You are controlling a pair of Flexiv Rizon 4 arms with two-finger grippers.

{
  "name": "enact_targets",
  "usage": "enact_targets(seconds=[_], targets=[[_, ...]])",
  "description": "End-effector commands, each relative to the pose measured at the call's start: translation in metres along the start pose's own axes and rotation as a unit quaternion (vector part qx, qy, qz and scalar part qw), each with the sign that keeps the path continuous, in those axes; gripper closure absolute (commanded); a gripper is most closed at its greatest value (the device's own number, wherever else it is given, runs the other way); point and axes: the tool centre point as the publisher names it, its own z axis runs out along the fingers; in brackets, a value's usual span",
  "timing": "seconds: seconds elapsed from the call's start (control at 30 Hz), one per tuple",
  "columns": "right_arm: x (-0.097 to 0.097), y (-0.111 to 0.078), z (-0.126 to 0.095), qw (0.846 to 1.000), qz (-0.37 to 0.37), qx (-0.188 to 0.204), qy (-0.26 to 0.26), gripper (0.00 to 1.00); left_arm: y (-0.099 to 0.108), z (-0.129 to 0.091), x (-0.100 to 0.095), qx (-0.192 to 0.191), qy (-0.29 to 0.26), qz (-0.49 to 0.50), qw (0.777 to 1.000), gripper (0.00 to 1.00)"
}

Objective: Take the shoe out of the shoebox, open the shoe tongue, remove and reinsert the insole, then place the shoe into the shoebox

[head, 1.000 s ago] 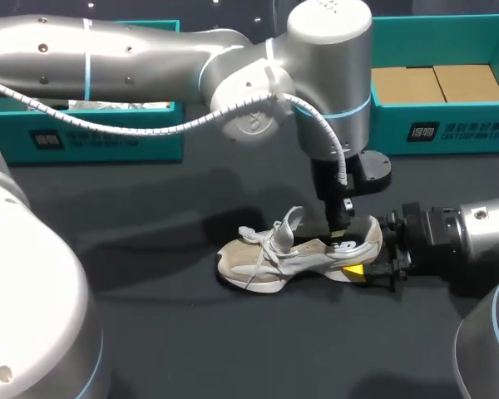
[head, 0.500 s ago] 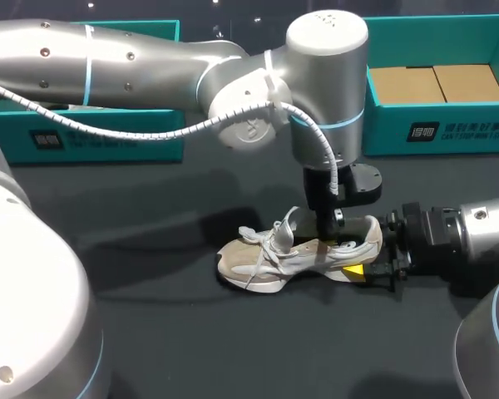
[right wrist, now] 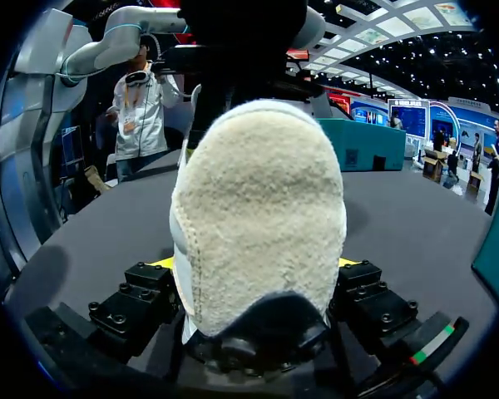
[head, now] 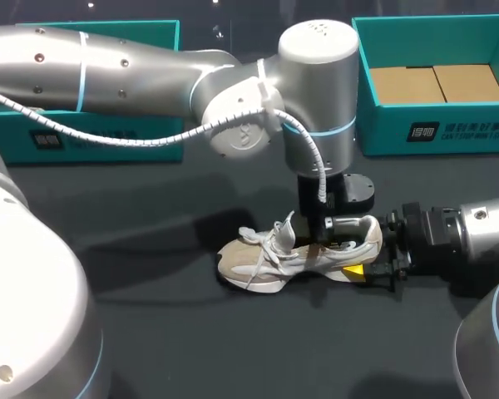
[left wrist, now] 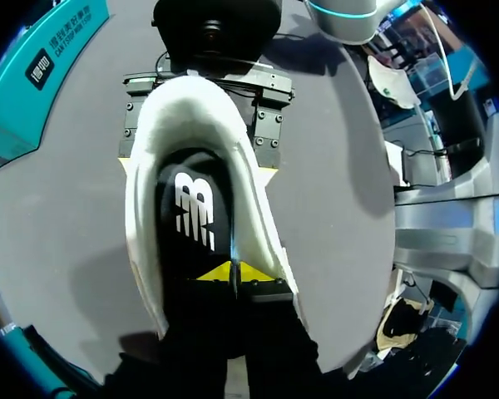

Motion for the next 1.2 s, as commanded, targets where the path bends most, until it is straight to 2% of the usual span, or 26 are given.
enact_targets(seconds=[0.03, 0.1, 0.17, 0.33, 0.53, 0.83, 1.0, 1.2], targets=[[0.0, 0.001, 0.001, 1.0, 0.0, 0.002, -0.001, 1.0, 0.001, 0.003, 0.004, 0.0, -0.013, 0.0, 1.0, 0.79], [0.0, 0.001, 0.001, 1.0, 0.0, 0.002, -0.001, 1.0, 0.001, 0.006, 0.004, -0.001, -0.025, -0.002, 1.0, 0.76], [0.0, 0.001, 0.001, 1.0, 0.0, 0.002, -0.001, 1.0, 0.001, 0.008, 0.004, -0.002, -0.027, -0.001, 1.0, 0.67], [0.0, 0.001, 0.001, 1.0, 0.0, 0.002, -0.001, 1.0, 0.0, 0.015, 0.002, -0.007, -0.046, 0.0, 0.999, 0.57], [0.0, 0.001, 0.001, 1.0, 0.0, 0.002, -0.001, 1.0, -0.003, 0.026, -0.003, -0.01, -0.075, -0.001, 0.997, 0.52], [0.0, 0.001, 0.001, 1.0, 0.0, 0.002, -0.001, 1.0, -0.006, 0.042, -0.014, -0.014, -0.138, -0.012, 0.99, 0.51], [0.0, 0.001, 0.001, 1.0, 0.0, 0.002, -0.001, 1.0, -0.007, 0.046, -0.023, -0.015, -0.156, -0.027, 0.987, 0.58], [0.0, 0.001, 0.001, 1.0, 0.0, 0.002, -0.001, 1.0, -0.004, 0.041, -0.033, -0.011, -0.159, -0.04, 0.986, 0.87]])
